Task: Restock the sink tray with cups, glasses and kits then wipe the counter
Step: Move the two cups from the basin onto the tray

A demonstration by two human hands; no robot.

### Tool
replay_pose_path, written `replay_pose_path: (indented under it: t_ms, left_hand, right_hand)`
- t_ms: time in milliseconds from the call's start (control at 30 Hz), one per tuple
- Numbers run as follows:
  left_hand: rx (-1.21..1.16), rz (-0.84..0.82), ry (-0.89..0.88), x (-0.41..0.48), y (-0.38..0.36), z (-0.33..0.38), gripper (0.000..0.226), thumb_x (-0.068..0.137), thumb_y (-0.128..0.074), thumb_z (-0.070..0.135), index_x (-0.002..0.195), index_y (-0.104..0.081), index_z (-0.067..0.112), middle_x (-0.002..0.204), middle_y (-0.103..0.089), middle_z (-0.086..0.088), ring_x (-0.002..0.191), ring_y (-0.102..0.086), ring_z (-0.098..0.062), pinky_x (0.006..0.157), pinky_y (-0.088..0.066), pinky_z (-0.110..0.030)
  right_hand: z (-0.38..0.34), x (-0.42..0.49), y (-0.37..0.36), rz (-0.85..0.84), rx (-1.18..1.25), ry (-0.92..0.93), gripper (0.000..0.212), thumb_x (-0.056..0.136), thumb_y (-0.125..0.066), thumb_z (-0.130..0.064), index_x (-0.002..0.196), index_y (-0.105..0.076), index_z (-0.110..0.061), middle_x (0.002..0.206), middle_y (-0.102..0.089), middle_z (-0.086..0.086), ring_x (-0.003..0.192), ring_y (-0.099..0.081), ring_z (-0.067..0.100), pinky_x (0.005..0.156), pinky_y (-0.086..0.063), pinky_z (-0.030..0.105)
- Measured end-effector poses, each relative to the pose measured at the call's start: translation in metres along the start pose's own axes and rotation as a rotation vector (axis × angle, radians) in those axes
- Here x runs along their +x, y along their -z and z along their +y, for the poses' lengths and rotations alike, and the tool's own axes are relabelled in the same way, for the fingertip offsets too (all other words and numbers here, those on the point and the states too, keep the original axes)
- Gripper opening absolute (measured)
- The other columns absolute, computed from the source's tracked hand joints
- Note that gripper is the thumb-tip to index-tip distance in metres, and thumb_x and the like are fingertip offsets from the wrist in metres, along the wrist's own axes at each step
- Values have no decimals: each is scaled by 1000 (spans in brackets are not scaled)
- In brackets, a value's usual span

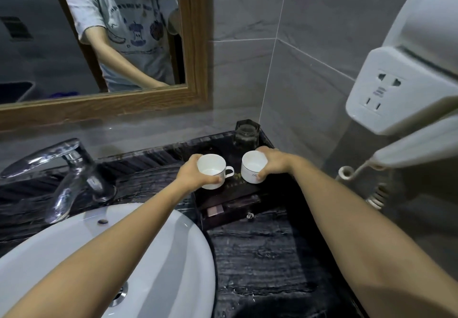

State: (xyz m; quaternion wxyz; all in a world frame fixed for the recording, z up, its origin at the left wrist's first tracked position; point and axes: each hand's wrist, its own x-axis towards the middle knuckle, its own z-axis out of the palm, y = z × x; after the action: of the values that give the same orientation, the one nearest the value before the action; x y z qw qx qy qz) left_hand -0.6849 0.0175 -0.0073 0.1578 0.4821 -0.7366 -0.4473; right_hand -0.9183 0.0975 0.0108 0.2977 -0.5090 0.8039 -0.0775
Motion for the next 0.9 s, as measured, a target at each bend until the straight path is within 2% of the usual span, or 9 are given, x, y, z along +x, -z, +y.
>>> replay_pose_path:
  t_ms: [167, 367, 500, 600, 700, 900]
  left_hand:
    - [7, -7, -7, 5, -7, 0, 81, 59, -83, 29, 127, -40, 17, 126, -52, -5, 114, -49, -25, 92, -46, -39]
    - [7, 6, -17, 5, -12, 1, 82, 61, -82, 26, 128, -38, 15, 127, -51, -7, 114, -48, -25, 86, -44, -33]
    - [8, 19, -3, 6, -15, 0, 82, 61, -82, 27, 129, -37, 14, 128, -50, -8, 116, -48, -26, 87, -44, -34]
    - [12, 43, 4, 6, -18, 0, 85, 61, -82, 28, 130, -36, 13, 130, -49, -8, 117, -47, -27, 88, -44, -35]
    - [4, 64, 2, 5, -20, 0, 86, 61, -82, 29, 131, -35, 13, 130, -49, -9, 118, -47, -28, 90, -44, -36]
    - [22, 65, 5, 2, -22, 1, 87, 62, -82, 27, 132, -32, 10, 133, -46, -11, 119, -45, -29, 91, -43, -37]
  right_hand:
    - [2, 4, 4, -25, 2, -6, 81, 65, -79, -22, 135, -38, -22, 133, -46, 7, 121, -43, 26, 105, -38, 42]
    - [2, 2, 8, -47, -2, -2, 83, 64, -80, -18, 135, -39, -21, 134, -47, 5, 122, -44, 25, 104, -39, 38]
    - [1, -2, 8, -55, -16, 3, 91, 51, -78, -28, 133, -40, -24, 134, -46, 4, 123, -43, 25, 106, -38, 40]
    - [0, -2, 8, -53, -25, 20, 88, 50, -77, -28, 131, -42, -21, 131, -48, 4, 121, -45, 25, 103, -40, 38]
    - [-1, -3, 8, -49, -37, 20, 91, 46, -76, -33, 130, -42, -23, 132, -46, 5, 122, -43, 26, 105, -39, 43]
    - [-1, -5, 6, -36, -6, 13, 76, 65, -80, -15, 131, -42, -16, 131, -48, 6, 121, -45, 27, 105, -39, 44]
